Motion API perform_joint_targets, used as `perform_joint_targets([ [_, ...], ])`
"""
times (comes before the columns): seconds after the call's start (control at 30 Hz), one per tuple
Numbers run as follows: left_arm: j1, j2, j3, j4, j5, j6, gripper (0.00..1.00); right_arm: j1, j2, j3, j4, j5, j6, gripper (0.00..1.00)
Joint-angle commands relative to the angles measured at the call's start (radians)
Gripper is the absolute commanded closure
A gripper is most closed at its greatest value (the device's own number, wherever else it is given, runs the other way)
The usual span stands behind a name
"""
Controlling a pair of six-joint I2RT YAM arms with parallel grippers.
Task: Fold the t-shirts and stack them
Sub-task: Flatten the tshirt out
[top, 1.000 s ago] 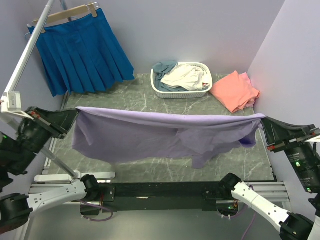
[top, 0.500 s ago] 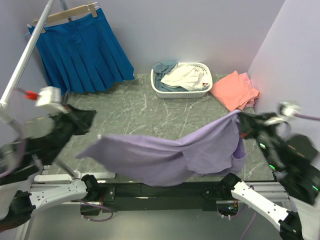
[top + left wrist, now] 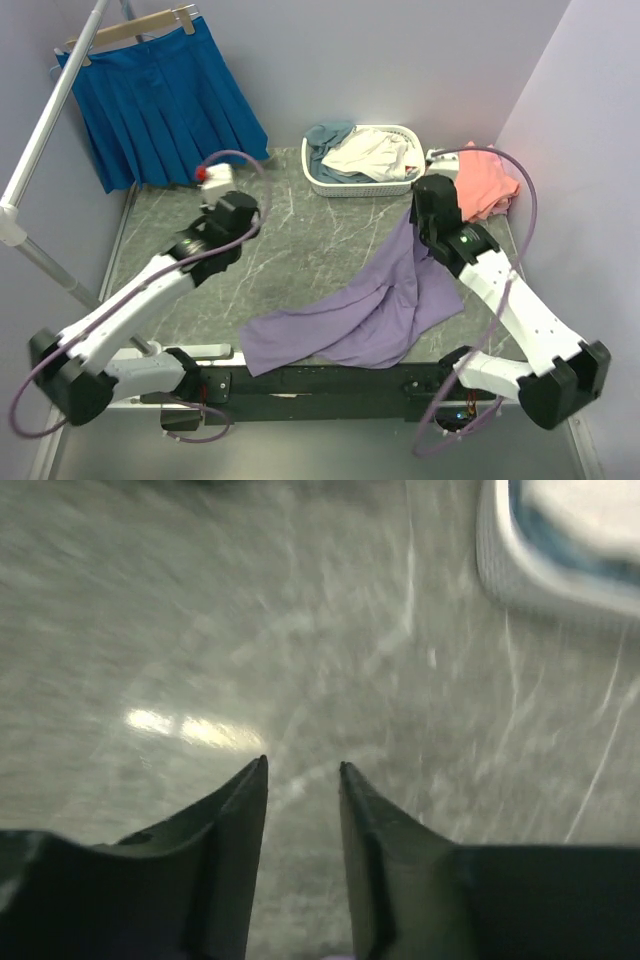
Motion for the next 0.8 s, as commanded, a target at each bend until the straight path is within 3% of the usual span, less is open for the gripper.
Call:
perform_joint_targets([
  [0.0,0.014,0.104,-0.071,0.218,0.366,0.133,0.43,-0.087,0.086,0.073,0.114,-0.068,-0.004,1.0],
  [0.1,0.014,0.154,-0.065,0.172,0.572,0.176,0.19,-0.108,0.123,0.094,0.119,-0.122,-0.004,1.0],
  [0.23,0.011,0.162,-0.057,0.004,0.745,0.198,0.09,-0.113,0.156,0.128,0.085,-0.149,-0.007,1.0],
  [0.27,0.009,0.133,-0.062,-0.018,0.757,0.193,0.02,-0.113,0.156,0.125,0.083,-0.154,-0.008,1.0],
  [0.47,0.006,0.134,-0.097,-0.147,0.896,0.201,0.0,-0.116,0.14,0.092,0.085,-0.2,0.001,1.0],
  [0.6,-0.037,0.196,-0.18,-0.146,0.831,0.173,0.03,-0.118,0.12,0.058,0.086,-0.218,0.007,1.0],
  [0.77,-0.086,0.321,-0.166,-0.101,0.776,0.162,0.02,-0.118,0.08,0.035,0.085,-0.252,0.018,1.0],
])
